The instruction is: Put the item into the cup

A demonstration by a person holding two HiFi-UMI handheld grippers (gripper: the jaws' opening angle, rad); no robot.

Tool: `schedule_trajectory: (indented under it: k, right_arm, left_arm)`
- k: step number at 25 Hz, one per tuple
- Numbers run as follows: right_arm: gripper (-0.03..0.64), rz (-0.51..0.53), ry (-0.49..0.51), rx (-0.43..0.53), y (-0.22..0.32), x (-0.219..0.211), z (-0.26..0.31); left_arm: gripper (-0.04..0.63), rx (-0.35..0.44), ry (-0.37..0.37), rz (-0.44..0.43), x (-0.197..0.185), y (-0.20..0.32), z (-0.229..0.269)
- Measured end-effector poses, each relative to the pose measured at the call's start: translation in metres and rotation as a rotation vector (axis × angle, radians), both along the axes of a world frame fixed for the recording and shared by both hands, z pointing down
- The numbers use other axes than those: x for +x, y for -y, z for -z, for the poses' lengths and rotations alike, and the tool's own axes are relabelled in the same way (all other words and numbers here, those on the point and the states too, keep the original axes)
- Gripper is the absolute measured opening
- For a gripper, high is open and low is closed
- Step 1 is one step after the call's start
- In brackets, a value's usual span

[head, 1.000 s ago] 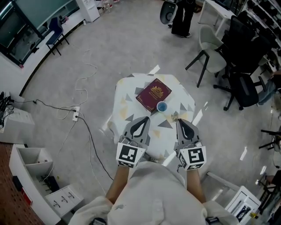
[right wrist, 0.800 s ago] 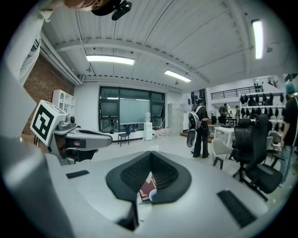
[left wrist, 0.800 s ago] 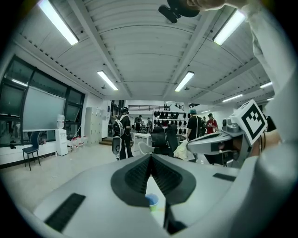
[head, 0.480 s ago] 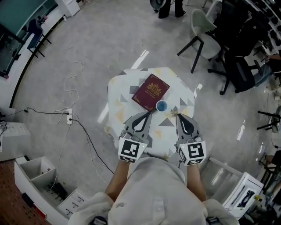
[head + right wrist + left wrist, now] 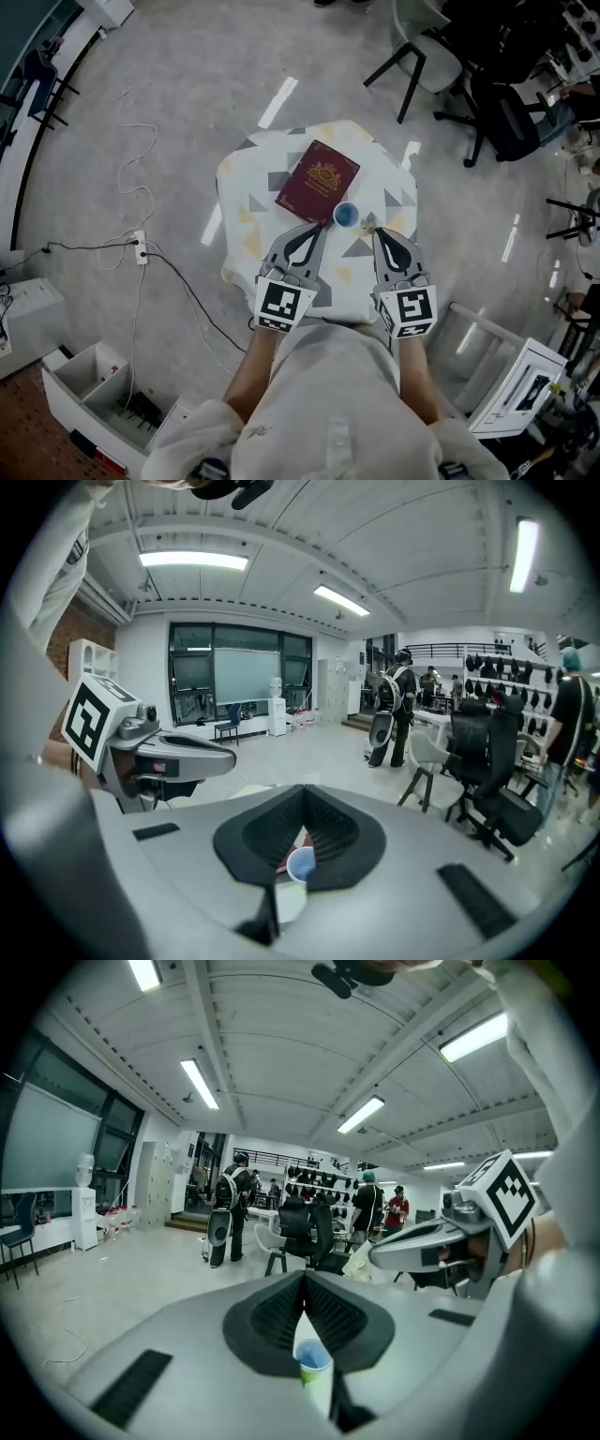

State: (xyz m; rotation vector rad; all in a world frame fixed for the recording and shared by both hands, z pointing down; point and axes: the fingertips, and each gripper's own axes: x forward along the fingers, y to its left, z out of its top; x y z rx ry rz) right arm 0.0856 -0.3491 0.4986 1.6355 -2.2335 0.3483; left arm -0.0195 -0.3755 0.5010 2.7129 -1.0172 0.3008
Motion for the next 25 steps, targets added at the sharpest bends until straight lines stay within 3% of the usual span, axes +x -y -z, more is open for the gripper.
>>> schedule_trajectory:
  k: [8,25]
  right_arm:
    - [0.005,0.012,-0.002,-0.032,0.011,0.003,-0.018]
    - [0.005,0.173,0.047,-0.116,0.029,0.005,-0.072]
  left_arm:
    - [0.012,-0.024,0.001,0.009,0.005,0.01,-0.015]
    - [0.012,-0.09,0.08,0.124,0.021,0.021,-0.06]
